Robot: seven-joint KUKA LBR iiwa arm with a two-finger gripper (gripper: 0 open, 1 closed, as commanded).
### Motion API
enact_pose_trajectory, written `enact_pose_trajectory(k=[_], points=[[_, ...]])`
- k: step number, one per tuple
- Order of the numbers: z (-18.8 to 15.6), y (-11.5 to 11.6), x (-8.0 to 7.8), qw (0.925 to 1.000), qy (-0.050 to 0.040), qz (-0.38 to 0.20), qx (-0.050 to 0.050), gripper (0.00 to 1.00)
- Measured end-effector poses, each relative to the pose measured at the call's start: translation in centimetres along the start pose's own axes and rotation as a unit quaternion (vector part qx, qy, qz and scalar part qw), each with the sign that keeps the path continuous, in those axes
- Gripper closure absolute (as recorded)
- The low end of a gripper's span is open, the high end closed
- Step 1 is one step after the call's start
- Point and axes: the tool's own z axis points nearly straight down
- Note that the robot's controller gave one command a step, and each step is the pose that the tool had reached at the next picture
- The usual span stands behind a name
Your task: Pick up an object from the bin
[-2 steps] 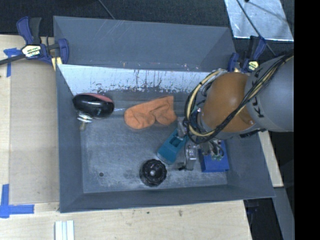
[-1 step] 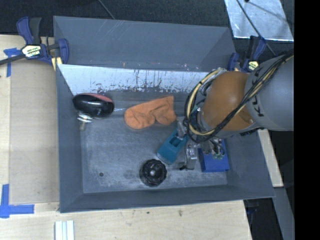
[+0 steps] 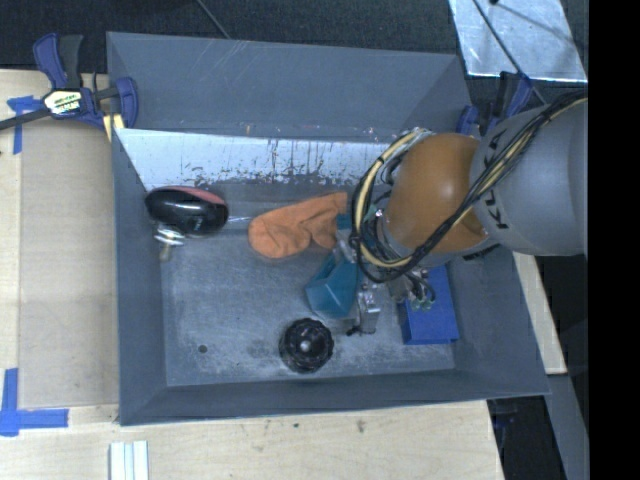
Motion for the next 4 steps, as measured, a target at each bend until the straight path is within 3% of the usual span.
enact_pose_trajectory(k=[1, 2, 3, 4], points=[[0.4, 1.1, 0.0, 0.9989, 0.0089, -0.046, -0.002, 0.0], [0.4, 1.3, 0.5, 0.9989, 0.0065, -0.047, 0.0, 0.0], [0.5, 3.2, 0.7, 0.9974, 0.0092, -0.072, -0.003, 0.0], [0.6, 5.1, -3.9, 0.994, 0.0118, -0.108, -0.002, 0.0]])
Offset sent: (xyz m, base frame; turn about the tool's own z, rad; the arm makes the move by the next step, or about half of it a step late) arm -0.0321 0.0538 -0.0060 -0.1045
